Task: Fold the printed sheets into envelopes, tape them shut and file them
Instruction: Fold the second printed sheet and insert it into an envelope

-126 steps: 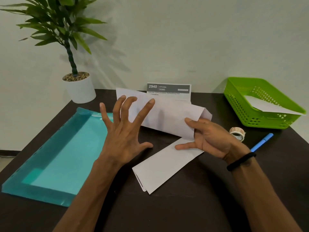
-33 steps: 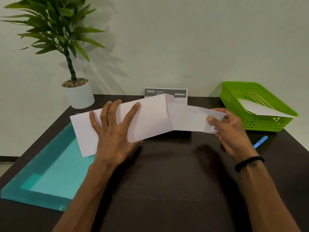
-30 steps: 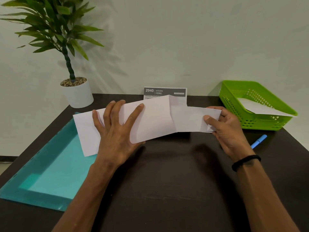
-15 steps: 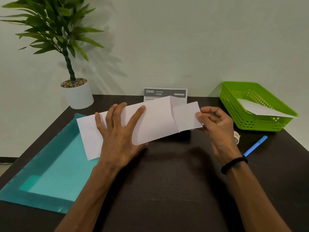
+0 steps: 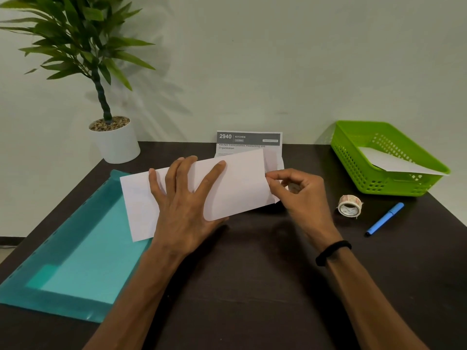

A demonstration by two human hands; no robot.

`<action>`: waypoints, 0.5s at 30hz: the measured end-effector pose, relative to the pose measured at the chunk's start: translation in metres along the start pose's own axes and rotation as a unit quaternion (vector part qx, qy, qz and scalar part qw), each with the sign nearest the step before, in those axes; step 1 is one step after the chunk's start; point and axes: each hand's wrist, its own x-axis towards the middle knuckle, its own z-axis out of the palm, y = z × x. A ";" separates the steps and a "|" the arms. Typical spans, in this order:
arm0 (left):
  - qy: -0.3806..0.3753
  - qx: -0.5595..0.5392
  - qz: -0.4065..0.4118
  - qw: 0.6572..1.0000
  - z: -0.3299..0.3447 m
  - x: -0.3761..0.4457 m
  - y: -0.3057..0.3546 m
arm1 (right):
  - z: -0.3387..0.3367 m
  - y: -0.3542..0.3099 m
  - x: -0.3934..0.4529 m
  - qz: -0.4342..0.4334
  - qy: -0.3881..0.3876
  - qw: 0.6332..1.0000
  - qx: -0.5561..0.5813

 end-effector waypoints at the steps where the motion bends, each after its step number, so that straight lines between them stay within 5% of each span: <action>1: 0.002 -0.004 -0.001 1.000 0.000 0.000 0.000 | 0.000 -0.001 -0.001 0.006 -0.006 1.000 -0.008; 11: 0.012 -0.017 -0.018 1.000 0.000 0.000 -0.001 | 0.016 -0.013 -0.011 0.022 -0.044 0.997 -0.063; 15: 0.019 -0.020 -0.012 1.000 0.000 -0.001 0.000 | 0.020 -0.007 -0.012 -0.042 0.011 0.997 -0.061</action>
